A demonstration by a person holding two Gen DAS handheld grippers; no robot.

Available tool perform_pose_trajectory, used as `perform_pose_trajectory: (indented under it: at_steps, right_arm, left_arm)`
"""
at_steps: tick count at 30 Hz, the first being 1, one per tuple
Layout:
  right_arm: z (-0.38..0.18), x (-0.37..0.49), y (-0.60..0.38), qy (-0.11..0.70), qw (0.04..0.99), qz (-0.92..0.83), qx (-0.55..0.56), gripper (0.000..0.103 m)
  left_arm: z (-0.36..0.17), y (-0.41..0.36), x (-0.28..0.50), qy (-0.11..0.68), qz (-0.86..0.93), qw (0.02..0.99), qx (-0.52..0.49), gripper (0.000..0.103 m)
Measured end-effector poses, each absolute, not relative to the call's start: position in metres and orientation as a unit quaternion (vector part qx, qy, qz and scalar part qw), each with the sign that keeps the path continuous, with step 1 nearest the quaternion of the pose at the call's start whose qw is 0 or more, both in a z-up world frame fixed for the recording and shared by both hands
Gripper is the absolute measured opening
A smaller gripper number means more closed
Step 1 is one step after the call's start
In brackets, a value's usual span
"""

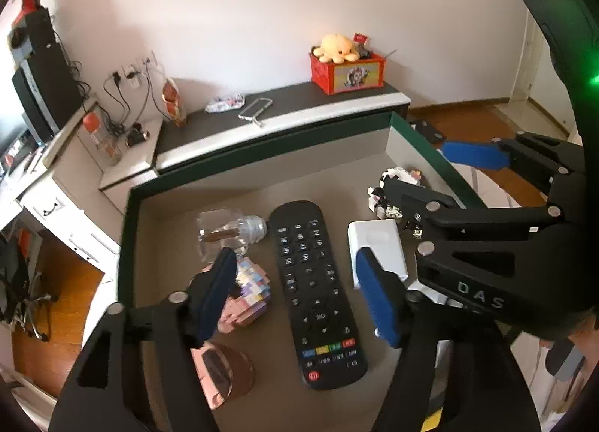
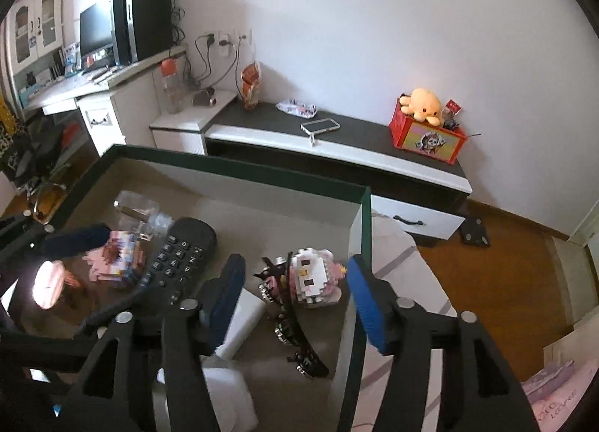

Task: Organize rigid objects
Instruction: 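Lower the remote and hair clip into the pink box and open both tools, then withdraw both tools from the box back over the bed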

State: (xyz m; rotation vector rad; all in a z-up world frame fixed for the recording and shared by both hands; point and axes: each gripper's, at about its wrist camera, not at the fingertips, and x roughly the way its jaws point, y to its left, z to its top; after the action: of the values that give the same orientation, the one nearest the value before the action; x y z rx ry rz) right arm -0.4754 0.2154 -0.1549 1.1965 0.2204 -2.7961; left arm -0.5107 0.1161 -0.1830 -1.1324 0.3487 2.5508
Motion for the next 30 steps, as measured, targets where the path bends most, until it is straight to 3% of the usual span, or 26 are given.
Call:
perform_pose_trajectory:
  at_steps: [2, 4, 10, 12, 21, 30]
  right_arm:
    - [-0.147, -0.467, 0.214, 0.073, 0.042, -0.921, 0.381, 0.078]
    - [-0.139, -0.457, 0.214, 0.069, 0.046, -0.924, 0.373, 0.078]
    - [-0.114, -0.413, 0.205, 0.083, 0.044, -0.938, 0.332, 0.088]
    - [-0.105, -0.393, 0.201, 0.096, 0.031, -0.945, 0.310, 0.103]
    - [-0.073, -0.302, 0.197, 0.093, 0.007, -0.968, 0.234, 0.103]
    - [-0.059, -0.213, 0.197, 0.057, -0.014, -0.979, 0.195, 0.103]
  left_arm:
    - [-0.178, 0.109, -0.504, 0.117, 0.899, 0.159, -0.392, 0.083]
    - [-0.170, 0.101, -0.492, 0.110, 0.904, 0.152, -0.384, 0.094]
    - [-0.147, 0.077, -0.448, 0.105, 0.924, 0.132, -0.343, 0.102]
    - [-0.138, 0.068, -0.431, 0.100, 0.930, 0.128, -0.329, 0.103]
    - [-0.110, 0.016, -0.338, 0.040, 0.964, 0.059, -0.258, 0.103]
    - [-0.110, -0.005, -0.256, 0.038, 0.969, 0.026, -0.242, 0.103]
